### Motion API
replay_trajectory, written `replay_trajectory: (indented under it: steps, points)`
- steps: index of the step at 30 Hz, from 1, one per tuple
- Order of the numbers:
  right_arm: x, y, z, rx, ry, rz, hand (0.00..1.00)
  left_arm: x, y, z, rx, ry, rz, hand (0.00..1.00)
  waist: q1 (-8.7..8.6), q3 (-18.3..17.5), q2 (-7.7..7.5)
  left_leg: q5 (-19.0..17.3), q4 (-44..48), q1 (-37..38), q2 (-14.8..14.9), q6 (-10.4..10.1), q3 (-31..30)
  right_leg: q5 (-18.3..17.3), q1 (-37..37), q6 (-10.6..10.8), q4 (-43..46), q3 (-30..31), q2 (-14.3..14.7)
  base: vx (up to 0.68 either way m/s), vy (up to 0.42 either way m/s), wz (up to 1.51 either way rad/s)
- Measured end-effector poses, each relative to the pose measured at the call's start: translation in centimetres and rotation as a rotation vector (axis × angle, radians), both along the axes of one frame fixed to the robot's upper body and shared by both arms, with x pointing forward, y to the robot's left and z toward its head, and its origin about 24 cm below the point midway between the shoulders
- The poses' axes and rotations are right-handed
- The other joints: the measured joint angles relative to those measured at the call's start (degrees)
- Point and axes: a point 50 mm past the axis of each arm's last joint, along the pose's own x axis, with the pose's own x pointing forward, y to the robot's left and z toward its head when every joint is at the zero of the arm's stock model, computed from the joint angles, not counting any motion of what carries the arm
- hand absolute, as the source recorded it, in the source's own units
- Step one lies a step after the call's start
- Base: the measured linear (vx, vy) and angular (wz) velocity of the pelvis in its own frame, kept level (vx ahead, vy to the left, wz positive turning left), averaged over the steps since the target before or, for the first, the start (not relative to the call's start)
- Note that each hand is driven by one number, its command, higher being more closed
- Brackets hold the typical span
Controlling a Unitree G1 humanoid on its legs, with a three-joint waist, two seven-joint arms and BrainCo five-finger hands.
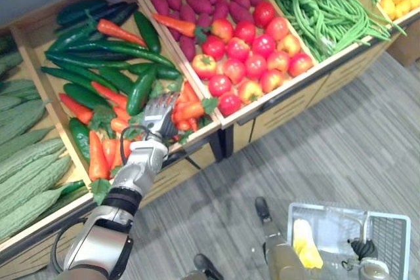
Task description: Pick vegetable in the basket
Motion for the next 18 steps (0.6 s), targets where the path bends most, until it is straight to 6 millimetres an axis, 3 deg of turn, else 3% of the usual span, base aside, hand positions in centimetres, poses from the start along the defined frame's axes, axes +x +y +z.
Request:
replay_trajectory:
  steps: [9,10,18]
  points:
    - [0.2,0.1,0.0,-0.002,-0.004,0.007,1.0,0.1,-0.5,0.0,-0.014,-0.011,-0.008,0.0,-0.8,0.54,-0.15,-3.7,5.75,-2.21,1.48,0.26,0.24,0.83,-0.81,0.93,0.0,2.11,0.17,-0.05,-0.039,-0.09]
    - [0.3,0.2,0.0,-0.003,-0.003,0.011,1.0,0.1,-0.5,0.0,-0.014,-0.011,-0.008,1.0,-0.95,0.56,-0.18,-3.82,5.93,-2.34,1.48,0.31,0.23,0.84,-0.88,0.94,0.0,2.15,0.13,-0.05,-0.035,-0.04]
    - [0.6,0.3,0.2,-0.011,-0.015,0.025,1.0,0.7,1.2,-0.1,-0.021,0.002,0.092,1.0,-1.19,1.04,-0.58,-4.54,7.78,-3.64,2.48,0.59,1.54,3.6,-2.59,1.23,-0.04,3.53,1.03,-0.04,-0.043,-0.11]
